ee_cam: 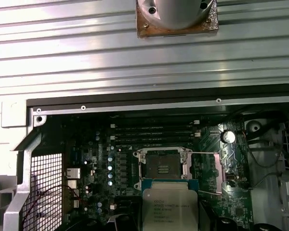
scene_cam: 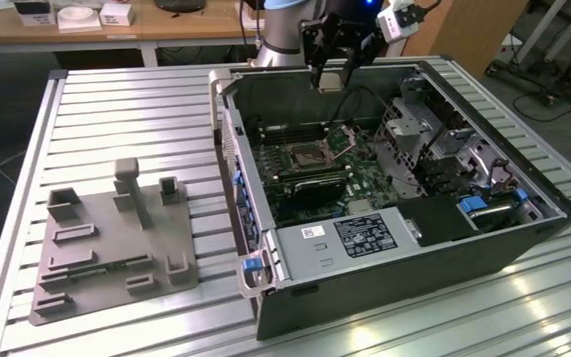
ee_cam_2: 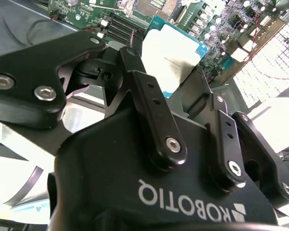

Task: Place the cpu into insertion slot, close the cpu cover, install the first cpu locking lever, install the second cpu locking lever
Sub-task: 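Place the cpu into insertion slot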

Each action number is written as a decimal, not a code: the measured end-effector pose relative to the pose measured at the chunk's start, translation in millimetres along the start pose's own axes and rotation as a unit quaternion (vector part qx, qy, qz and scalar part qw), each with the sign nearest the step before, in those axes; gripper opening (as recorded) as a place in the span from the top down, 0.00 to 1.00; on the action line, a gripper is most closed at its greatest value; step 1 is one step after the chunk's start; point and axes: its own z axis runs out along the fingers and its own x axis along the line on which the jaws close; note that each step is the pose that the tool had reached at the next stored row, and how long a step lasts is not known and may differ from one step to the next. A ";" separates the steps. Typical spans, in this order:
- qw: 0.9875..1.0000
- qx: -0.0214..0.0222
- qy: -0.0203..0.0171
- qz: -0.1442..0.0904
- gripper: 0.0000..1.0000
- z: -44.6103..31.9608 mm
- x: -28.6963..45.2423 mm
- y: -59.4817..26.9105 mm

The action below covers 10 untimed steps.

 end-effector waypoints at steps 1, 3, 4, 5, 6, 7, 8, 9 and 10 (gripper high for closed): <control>1.000 0.000 0.000 0.002 0.46 0.0 0.0 0.0; 1.000 0.000 0.000 0.005 0.46 0.1 0.1 0.0; 1.000 0.000 -0.001 0.007 0.46 0.2 0.2 0.0; 1.000 0.000 -0.001 0.009 0.46 0.2 0.3 -0.1; 1.000 0.000 -0.001 0.011 0.46 0.3 0.4 -0.1; 1.000 0.000 -0.001 0.012 0.46 0.5 0.4 -0.1; 1.000 0.000 -0.001 0.014 0.46 0.6 0.4 -0.1; 1.000 0.000 -0.002 0.016 0.46 0.8 0.4 -0.1; 1.000 0.000 -0.002 0.019 0.46 0.9 0.4 -0.1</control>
